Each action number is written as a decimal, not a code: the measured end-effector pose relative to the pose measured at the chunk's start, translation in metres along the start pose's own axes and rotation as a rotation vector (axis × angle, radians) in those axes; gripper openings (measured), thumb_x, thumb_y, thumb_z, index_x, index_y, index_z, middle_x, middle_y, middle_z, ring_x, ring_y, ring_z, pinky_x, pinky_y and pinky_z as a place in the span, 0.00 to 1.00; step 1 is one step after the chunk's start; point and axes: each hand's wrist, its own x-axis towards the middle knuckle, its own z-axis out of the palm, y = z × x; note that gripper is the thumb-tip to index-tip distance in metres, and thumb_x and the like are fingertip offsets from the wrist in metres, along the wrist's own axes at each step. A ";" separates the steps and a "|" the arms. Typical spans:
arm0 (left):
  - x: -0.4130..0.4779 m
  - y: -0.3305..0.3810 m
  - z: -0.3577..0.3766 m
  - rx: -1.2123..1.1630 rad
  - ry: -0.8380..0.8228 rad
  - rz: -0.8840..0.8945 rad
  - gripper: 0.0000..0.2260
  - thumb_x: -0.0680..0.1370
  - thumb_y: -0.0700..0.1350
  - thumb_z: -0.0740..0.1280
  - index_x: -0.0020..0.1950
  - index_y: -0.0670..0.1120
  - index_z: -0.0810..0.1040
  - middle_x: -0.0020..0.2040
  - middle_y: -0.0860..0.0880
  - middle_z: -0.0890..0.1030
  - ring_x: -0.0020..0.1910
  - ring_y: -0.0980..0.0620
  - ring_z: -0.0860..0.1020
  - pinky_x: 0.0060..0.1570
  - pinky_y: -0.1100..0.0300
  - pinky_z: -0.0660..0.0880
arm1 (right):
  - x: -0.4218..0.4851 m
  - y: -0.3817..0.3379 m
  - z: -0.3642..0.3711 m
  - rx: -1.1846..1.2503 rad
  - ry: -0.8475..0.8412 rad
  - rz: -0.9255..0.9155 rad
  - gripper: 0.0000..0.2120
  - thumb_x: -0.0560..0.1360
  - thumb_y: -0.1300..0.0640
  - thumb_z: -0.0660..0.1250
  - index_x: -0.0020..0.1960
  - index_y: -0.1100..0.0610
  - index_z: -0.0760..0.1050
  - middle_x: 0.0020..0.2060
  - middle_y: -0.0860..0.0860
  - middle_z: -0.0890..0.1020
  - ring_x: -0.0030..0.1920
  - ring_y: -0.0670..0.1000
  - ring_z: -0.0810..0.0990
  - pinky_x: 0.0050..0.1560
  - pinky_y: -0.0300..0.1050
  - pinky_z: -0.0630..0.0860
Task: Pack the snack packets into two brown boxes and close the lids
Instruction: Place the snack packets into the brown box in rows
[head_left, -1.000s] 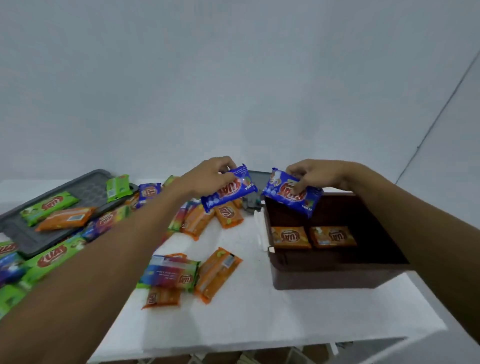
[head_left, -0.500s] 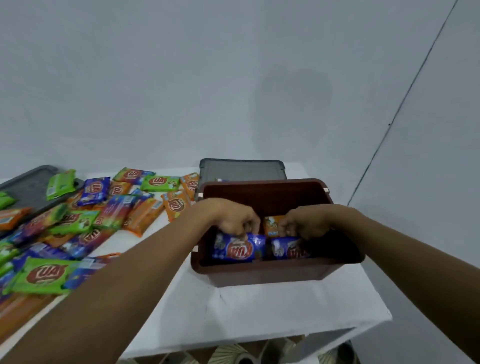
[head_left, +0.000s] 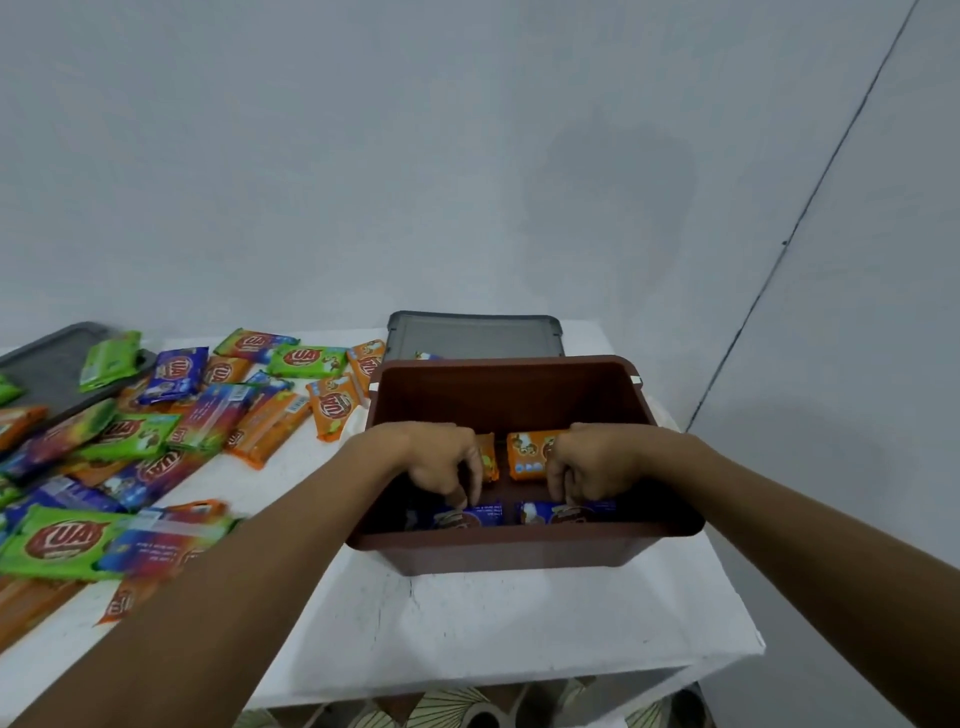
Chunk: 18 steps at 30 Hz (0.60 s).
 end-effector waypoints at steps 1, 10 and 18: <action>0.000 -0.001 0.000 -0.014 0.015 0.006 0.07 0.76 0.43 0.71 0.53 0.47 0.84 0.51 0.53 0.81 0.49 0.57 0.76 0.48 0.62 0.70 | 0.000 -0.001 -0.001 0.002 -0.007 -0.003 0.12 0.77 0.60 0.63 0.56 0.48 0.80 0.50 0.44 0.74 0.52 0.46 0.71 0.57 0.48 0.75; 0.011 -0.012 0.003 0.259 0.325 -0.077 0.08 0.76 0.48 0.69 0.55 0.54 0.80 0.58 0.50 0.77 0.55 0.49 0.76 0.53 0.53 0.76 | 0.005 0.000 -0.001 -0.014 0.137 0.063 0.19 0.78 0.50 0.65 0.69 0.47 0.71 0.51 0.47 0.71 0.58 0.52 0.72 0.56 0.45 0.72; -0.019 -0.006 -0.010 0.517 0.326 -0.027 0.15 0.80 0.53 0.62 0.64 0.51 0.75 0.58 0.48 0.77 0.54 0.47 0.77 0.51 0.51 0.75 | -0.006 -0.014 -0.018 -0.059 0.267 0.050 0.16 0.79 0.53 0.61 0.66 0.45 0.72 0.56 0.46 0.78 0.53 0.49 0.78 0.50 0.48 0.77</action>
